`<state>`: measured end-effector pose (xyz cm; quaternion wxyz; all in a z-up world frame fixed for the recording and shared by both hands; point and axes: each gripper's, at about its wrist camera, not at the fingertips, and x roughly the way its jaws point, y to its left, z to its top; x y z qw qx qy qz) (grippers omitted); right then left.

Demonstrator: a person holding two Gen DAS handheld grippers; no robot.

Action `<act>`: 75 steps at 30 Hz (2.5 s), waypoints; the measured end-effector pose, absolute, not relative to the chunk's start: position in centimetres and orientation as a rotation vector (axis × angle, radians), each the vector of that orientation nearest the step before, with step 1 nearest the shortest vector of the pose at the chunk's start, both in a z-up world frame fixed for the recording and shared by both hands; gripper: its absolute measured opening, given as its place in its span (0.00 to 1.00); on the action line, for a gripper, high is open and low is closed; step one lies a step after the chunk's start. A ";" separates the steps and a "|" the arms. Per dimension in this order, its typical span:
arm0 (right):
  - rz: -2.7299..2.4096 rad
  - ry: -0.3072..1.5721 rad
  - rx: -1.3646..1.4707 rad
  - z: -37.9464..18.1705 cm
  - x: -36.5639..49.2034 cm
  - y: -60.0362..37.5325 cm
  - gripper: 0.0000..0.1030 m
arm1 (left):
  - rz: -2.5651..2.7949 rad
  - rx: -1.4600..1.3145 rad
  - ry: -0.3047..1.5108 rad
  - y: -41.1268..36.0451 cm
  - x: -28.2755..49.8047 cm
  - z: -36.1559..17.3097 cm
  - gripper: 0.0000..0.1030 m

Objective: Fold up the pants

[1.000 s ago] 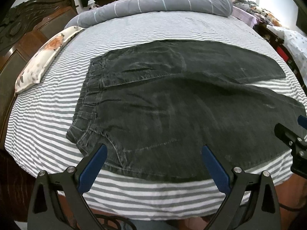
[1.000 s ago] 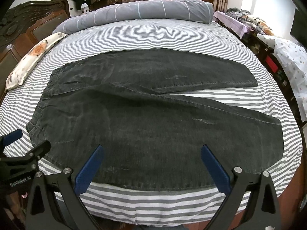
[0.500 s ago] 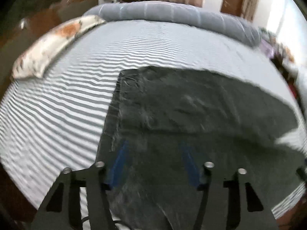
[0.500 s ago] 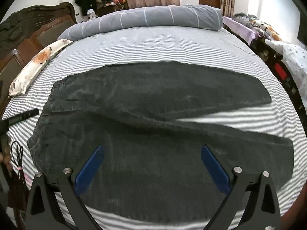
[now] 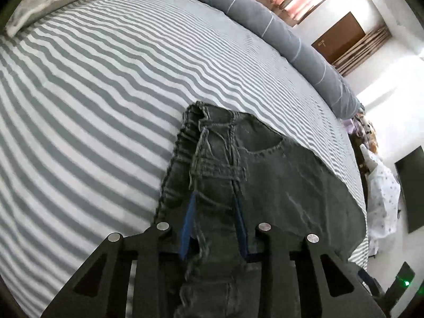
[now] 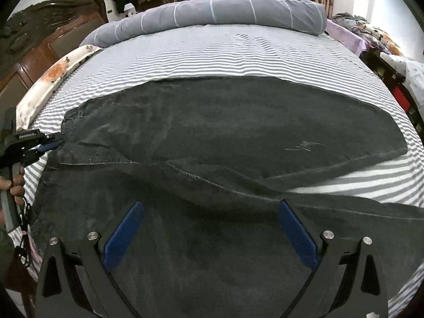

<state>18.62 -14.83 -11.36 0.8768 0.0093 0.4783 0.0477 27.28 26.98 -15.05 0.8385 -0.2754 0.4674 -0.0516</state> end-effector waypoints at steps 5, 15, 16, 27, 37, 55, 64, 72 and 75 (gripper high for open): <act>0.105 1.001 0.029 -12.3 20.1 -14.1 0.97 | -0.136 -0.613 0.970 27.5 28.7 -15.7 0.29; 0.143 0.979 0.036 -13.1 21.5 -13.3 0.97 | -0.132 -0.610 0.956 28.2 31.5 -15.0 0.29; 0.143 0.979 0.036 -13.2 21.7 -13.2 0.97 | -0.133 -0.611 0.961 28.3 31.7 -15.2 0.29; 0.166 0.945 -0.022 -12.0 23.6 -12.9 0.97 | -0.207 -0.752 0.990 28.7 33.7 -15.6 0.29; 0.209 0.937 -0.080 -12.4 25.6 -12.5 0.97 | -0.233 -0.730 1.031 28.4 34.3 -15.9 0.29; 0.676 1.013 -0.439 -11.4 37.1 -8.4 0.97 | -0.313 -0.537 0.650 25.1 29.1 -8.6 0.04; 0.923 1.058 -0.647 -9.9 41.0 -4.3 0.97 | -0.392 -0.579 0.539 26.2 25.8 -6.5 0.04; 1.035 1.315 -0.771 -15.5 43.1 -7.4 0.60 | -0.346 -0.616 0.509 27.0 24.9 -7.0 0.04; 1.030 1.292 -0.767 -15.4 42.6 -10.3 0.57 | -0.318 -0.594 0.514 27.0 25.0 -7.2 0.04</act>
